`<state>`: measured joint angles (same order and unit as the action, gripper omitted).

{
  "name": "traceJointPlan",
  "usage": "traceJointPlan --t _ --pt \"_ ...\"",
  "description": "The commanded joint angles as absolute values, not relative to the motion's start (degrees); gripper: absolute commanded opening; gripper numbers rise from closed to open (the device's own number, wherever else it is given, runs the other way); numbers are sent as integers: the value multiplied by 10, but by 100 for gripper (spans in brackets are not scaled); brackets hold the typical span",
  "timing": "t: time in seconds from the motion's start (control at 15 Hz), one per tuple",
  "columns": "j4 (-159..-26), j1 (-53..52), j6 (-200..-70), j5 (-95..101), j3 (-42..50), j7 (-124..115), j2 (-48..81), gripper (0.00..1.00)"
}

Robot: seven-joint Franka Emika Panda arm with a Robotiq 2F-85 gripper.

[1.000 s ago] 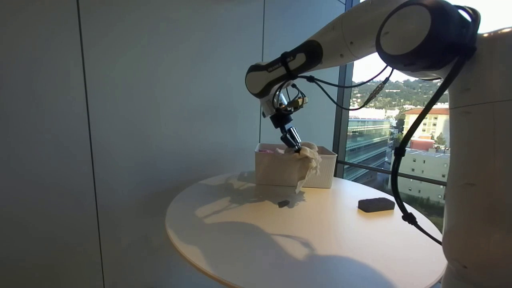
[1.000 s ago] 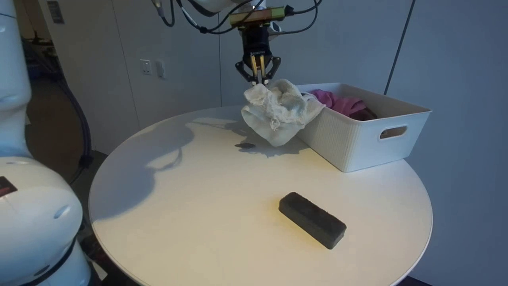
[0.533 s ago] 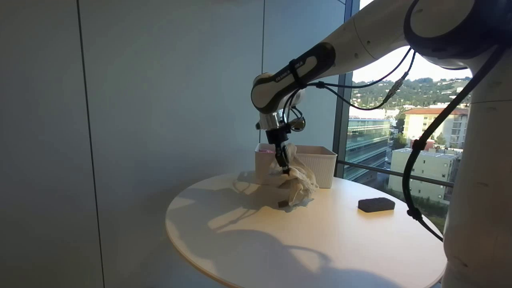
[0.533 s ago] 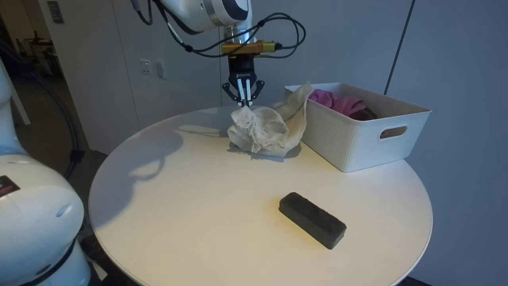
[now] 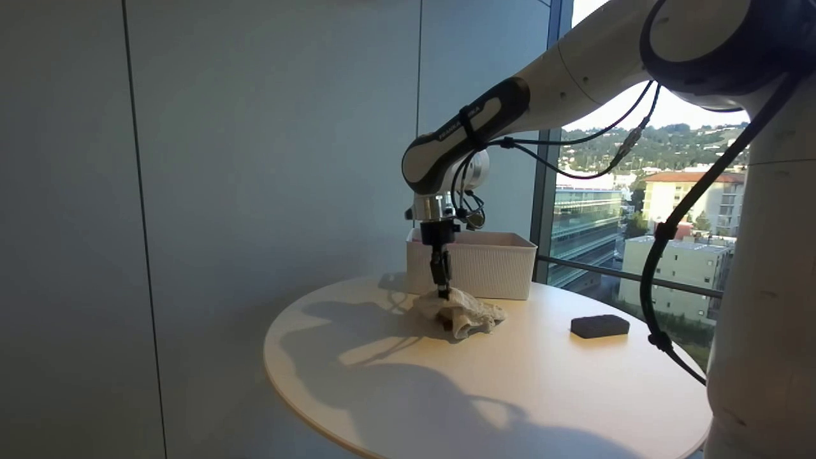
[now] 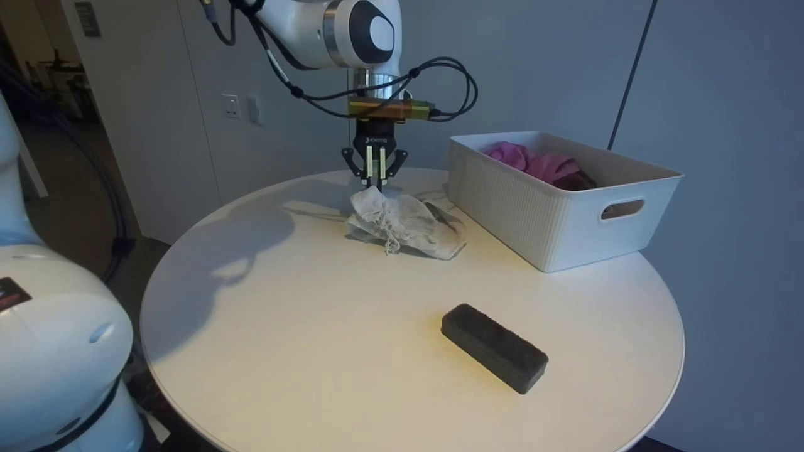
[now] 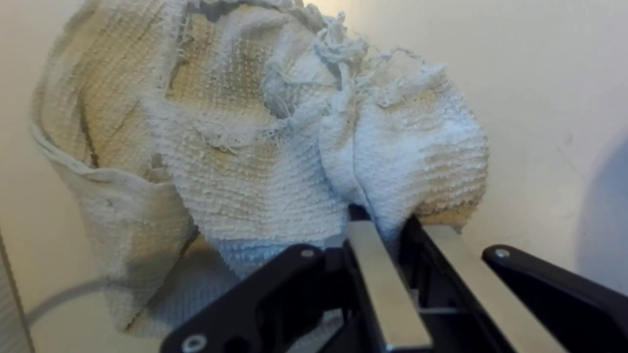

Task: Remove the white towel from the box, use it to wipe the table and then remove the rest of the towels from the box and put them on the table

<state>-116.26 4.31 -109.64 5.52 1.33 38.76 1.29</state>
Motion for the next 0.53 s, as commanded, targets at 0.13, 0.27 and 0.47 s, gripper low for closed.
traceJointPlan --t 0.13,0.27,0.47 --pt "-1162 38 -1095 55 18 388 14 36" --pt "-1162 38 -1095 55 18 388 14 36" --pt "-1162 38 -1095 55 18 388 14 36"
